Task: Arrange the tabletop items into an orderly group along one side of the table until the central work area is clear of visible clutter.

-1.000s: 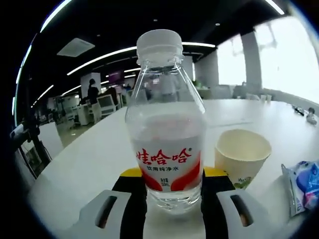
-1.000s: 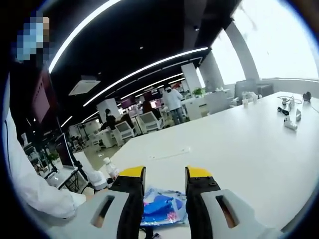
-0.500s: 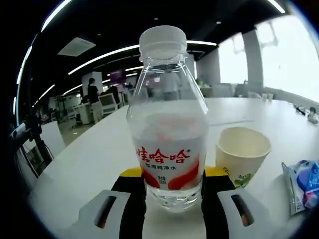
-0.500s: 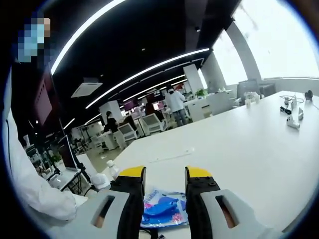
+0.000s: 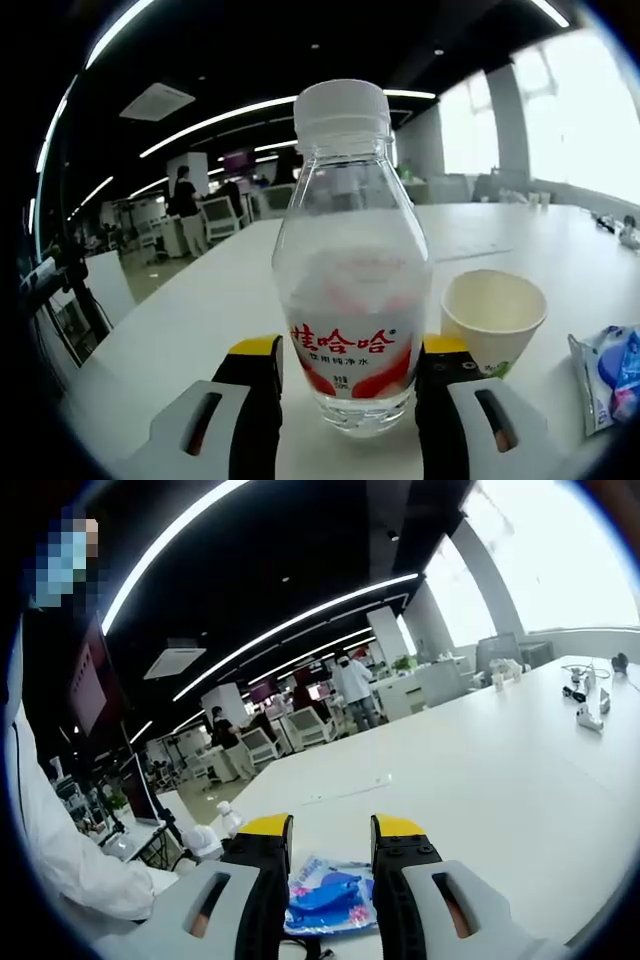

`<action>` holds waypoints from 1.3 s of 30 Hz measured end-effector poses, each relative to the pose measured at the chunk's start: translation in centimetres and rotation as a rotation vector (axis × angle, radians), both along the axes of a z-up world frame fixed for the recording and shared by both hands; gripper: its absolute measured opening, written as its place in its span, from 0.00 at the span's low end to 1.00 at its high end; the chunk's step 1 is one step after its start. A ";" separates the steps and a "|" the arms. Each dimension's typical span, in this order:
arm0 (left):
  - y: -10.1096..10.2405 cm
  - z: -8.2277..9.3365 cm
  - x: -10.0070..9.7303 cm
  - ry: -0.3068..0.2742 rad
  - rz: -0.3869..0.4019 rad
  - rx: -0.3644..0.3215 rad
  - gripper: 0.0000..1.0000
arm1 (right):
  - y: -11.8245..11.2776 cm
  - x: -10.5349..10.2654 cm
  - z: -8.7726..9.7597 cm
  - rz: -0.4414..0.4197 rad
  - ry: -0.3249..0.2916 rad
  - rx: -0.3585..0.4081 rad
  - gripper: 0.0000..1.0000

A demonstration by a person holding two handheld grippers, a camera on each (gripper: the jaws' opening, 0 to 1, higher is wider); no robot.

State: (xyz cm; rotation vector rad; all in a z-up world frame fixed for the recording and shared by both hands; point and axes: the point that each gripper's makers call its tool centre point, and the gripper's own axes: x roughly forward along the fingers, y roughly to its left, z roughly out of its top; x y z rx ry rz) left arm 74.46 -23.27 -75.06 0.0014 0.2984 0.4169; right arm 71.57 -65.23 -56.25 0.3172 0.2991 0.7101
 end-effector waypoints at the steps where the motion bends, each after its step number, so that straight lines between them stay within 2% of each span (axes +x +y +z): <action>1: -0.1 -0.2 -0.1 0.012 -0.004 -0.007 0.48 | 0.1 0.0 0.0 0.003 0.000 0.002 0.28; 9: -0.2 0.1 -0.9 0.016 0.005 -0.012 0.49 | 0.6 -0.2 -0.1 0.014 0.006 0.013 0.28; 19: -1.3 0.0 -2.6 0.034 0.010 -0.035 0.48 | 1.8 -0.3 0.4 0.044 -0.002 0.027 0.28; 31: -1.6 0.5 -4.2 0.049 0.027 -0.056 0.47 | 1.7 -0.5 0.9 0.053 -0.006 0.049 0.28; 37: -2.3 1.5 -4.8 0.045 0.004 -0.053 0.47 | 1.9 -0.5 1.2 0.062 -0.011 0.065 0.29; 39: -2.3 1.9 -5.4 0.045 0.013 -0.065 0.48 | 2.1 -0.6 0.9 0.064 0.009 0.064 0.29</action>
